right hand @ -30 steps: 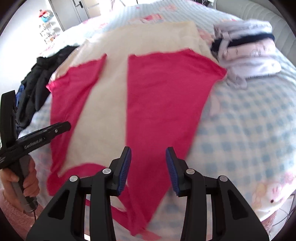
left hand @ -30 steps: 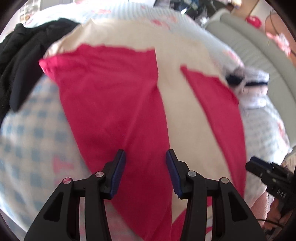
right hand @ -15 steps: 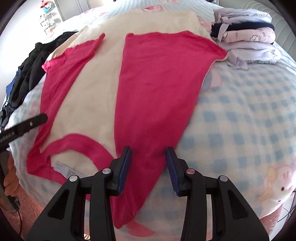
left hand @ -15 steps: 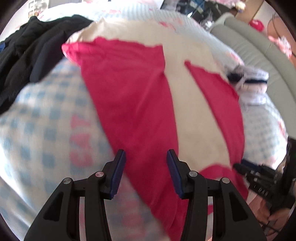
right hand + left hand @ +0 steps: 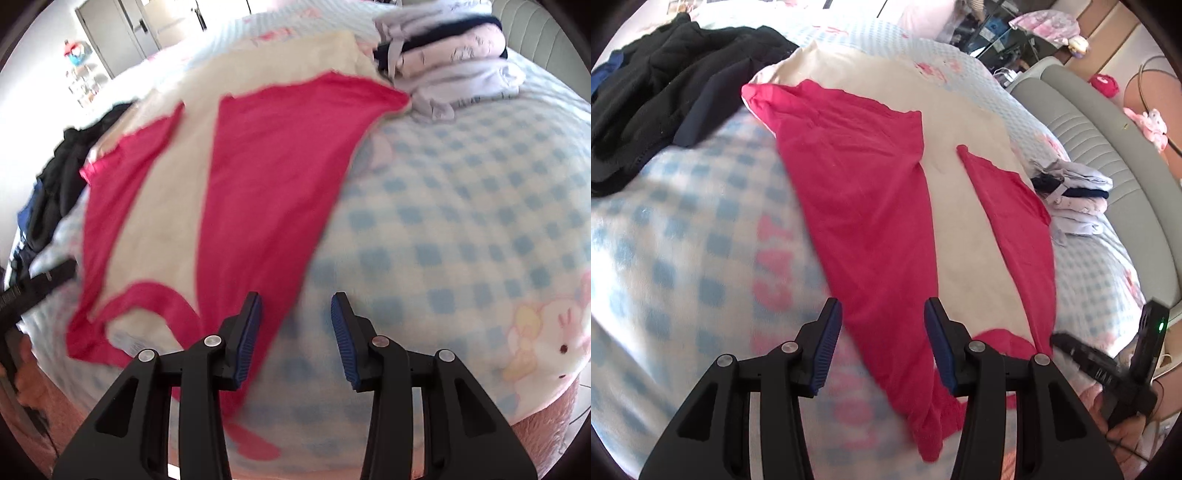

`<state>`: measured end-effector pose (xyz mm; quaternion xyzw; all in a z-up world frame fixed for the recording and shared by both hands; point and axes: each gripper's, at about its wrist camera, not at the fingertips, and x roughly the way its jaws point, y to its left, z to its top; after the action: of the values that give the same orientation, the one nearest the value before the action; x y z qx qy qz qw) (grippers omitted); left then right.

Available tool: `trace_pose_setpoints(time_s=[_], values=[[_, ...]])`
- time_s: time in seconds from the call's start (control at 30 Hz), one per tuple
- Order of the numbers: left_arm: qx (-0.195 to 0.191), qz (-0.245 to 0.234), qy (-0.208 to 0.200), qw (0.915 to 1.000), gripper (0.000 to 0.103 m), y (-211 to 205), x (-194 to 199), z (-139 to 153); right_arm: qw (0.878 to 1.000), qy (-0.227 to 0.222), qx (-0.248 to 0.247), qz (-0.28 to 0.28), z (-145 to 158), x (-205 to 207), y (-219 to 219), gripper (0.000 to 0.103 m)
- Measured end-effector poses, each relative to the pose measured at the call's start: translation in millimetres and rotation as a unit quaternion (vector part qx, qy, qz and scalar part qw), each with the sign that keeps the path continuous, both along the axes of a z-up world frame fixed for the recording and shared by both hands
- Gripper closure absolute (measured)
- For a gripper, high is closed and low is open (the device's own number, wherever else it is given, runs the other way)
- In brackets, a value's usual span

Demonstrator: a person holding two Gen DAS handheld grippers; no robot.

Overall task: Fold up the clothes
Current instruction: 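Move both open grippers down to the pink hem trim of the shirt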

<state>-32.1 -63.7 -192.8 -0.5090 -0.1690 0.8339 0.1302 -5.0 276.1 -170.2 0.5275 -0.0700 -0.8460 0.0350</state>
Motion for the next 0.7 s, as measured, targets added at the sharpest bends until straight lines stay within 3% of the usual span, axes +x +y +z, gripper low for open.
trace_pose_setpoints(time_s=[0.07, 0.17, 0.37, 0.47, 0.6, 0.7], values=[[-0.008, -0.015, -0.023, 0.9996, 0.055, 4, 2, -12, 1.000, -0.010, 0.003, 0.004, -8, 6, -2, 0.063], [-0.020, -0.027, -0.023, 0.9992, 0.055, 7, 13, -18, 1.000, -0.012, -0.004, 0.008, -7, 10, 1, 0.063], [-0.004, -0.021, -0.027, 0.9994, 0.055, 4, 18, -13, 0.999, -0.006, -0.033, -0.003, -2, 7, 11, 0.063], [-0.017, -0.027, -0.068, 0.9972, 0.054, 10, 18, -27, 0.999, -0.021, -0.024, 0.007, -10, 6, 5, 0.063], [0.016, -0.016, -0.094, 0.9953, 0.054, 4, 24, -28, 0.999, -0.027, -0.025, 0.012, -13, 12, 4, 0.063], [0.012, -0.030, -0.090, 0.9954, 0.054, 8, 35, -26, 0.999, -0.029, -0.036, 0.012, -13, 17, 7, 0.063]])
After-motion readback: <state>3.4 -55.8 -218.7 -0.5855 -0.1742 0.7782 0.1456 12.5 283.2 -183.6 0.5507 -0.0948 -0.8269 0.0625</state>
